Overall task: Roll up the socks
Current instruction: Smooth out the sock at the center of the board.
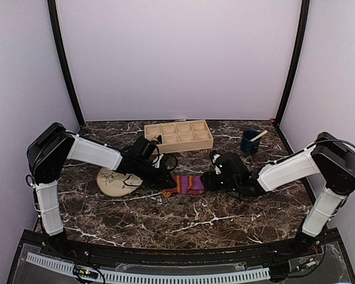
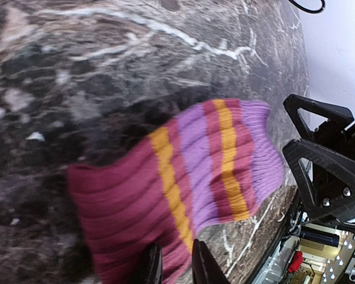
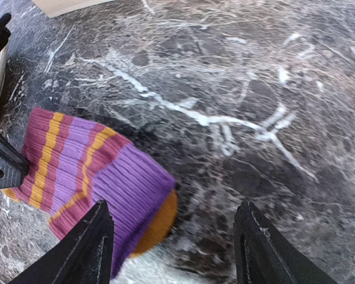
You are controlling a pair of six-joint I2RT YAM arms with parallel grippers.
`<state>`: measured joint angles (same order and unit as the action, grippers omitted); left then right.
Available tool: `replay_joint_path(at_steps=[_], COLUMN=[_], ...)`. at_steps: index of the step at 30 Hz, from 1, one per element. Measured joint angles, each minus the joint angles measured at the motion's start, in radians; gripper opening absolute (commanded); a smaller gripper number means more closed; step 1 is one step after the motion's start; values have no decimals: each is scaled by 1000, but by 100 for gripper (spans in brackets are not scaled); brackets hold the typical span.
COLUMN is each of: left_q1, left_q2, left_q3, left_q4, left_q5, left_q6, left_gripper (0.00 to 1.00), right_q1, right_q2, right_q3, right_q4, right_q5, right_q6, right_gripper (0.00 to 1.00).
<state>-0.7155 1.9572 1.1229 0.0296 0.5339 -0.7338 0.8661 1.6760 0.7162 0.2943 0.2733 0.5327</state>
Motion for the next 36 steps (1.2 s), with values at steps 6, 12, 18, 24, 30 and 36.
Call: replay_joint_path(at_steps=[6,12,18,24,30,36], left_q1=[10,10,10,10,10,6], left_q2=[-5,-8,-16,-30,-47,-48], left_q3=[-25,-63,-89,-108,-131,-136], left_q4=[8,43,74,74,74,74], left_q5=[-24,-23,-19,-19,-17,-11], left_q6=[23,33,39,42,32,22], left_gripper=[20,20,20,20,20,21], right_q1=[31,56,69,84,108,129], right_q2=[78,146,241,320,344,343], right_q3=[113,201,234,249,256,243], right_q4=[18,42,73,136,171,168], right_q5=[-7,-6,-11,2,54,134], right_q6=[8,35,84,134,170,183], right_gripper=[64,64,64,63,63,63])
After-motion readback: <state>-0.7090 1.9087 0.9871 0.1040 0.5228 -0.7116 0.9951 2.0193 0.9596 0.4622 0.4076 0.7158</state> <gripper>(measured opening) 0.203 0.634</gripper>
